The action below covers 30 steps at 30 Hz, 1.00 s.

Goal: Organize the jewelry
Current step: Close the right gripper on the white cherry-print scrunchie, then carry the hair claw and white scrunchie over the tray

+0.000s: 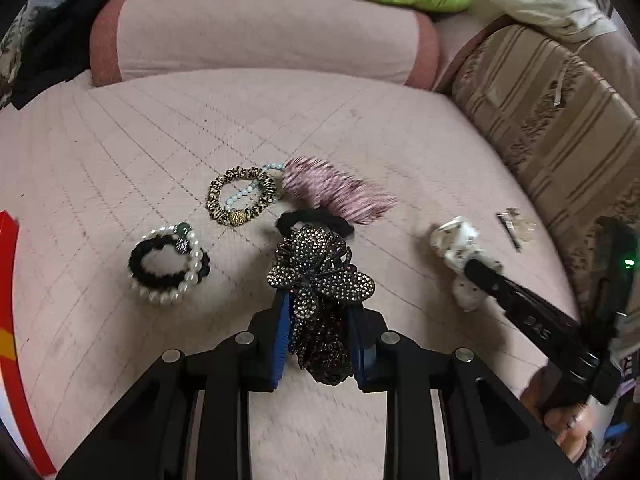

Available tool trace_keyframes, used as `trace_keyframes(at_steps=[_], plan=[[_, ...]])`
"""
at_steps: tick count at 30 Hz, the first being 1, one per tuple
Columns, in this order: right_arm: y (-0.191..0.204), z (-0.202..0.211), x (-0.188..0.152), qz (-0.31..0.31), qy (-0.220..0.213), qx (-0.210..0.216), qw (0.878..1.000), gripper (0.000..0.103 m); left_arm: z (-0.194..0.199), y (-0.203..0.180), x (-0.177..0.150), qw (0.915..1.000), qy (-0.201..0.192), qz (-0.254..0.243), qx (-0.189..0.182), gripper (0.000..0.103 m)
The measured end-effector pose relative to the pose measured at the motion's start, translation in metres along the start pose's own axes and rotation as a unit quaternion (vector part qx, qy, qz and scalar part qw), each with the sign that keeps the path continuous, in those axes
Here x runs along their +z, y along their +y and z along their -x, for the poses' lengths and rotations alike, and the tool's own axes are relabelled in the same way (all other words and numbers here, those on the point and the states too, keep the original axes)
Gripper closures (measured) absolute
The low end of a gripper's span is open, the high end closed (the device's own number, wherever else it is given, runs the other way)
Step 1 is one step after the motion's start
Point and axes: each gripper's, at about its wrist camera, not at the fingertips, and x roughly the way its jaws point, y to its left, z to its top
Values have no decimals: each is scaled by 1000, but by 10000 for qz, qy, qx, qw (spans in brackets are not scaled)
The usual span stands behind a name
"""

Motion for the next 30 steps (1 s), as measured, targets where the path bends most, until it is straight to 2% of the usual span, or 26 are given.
trace_keyframes(at_steps=[6,12,19,25,30], plan=[[15,25,-22,-5,55,195,9998,92,45,15,-26,9998,-139,113,-83,78],[48,46,-43,304,145,407,9986,92,82,48,-51,9983,-360,458,94,78],[109,58,-57,978,280,709,9923,92,131,106,-74,9904,-798,850,749,78],[177,50,-72,1596,544,1044,9801,92,164,172,-96,9725,-957,1394,1604,78],[244,37,-83,2057,856,1530,9628,92,188,236,-120,9470,-1048,2022,2267,78]])
